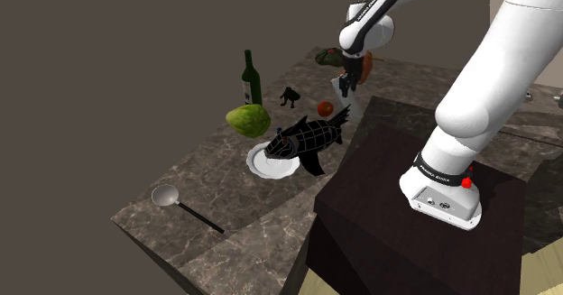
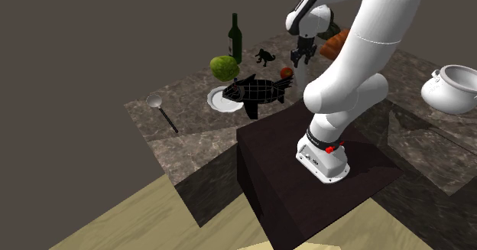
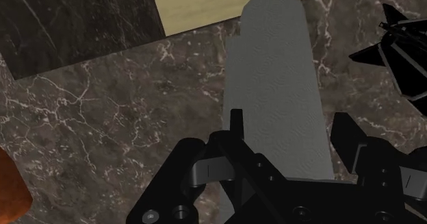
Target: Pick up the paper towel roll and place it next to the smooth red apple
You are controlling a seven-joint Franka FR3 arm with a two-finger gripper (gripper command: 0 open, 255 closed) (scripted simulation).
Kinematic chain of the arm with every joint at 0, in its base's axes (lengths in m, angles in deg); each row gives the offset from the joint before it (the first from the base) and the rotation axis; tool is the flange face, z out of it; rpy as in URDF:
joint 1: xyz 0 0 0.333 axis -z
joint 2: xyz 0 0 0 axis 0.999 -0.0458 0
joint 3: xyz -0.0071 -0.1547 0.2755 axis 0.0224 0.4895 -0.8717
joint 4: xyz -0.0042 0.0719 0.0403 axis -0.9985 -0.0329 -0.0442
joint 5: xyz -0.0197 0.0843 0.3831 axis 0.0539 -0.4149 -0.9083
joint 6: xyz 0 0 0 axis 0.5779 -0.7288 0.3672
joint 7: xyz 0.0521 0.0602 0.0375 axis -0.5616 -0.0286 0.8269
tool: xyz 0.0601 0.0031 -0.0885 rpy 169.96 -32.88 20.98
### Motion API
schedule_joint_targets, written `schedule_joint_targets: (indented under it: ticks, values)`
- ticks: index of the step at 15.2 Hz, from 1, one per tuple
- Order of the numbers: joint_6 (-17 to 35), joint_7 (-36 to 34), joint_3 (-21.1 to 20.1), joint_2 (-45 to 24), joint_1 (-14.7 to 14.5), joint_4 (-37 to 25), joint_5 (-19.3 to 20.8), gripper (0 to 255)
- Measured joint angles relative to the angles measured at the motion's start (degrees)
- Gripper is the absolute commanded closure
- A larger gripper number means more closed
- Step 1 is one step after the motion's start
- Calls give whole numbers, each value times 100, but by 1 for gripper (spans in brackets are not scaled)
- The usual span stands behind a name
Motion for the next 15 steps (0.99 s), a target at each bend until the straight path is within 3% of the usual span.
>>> schedule_joint_targets:
  ticks: [9, 15]
  values:
    - [-736, 696, 9, -1657, 297, -2370, -569, 255]
    - [-1394, 992, -68, -2913, 612, -4268, -835, 255]
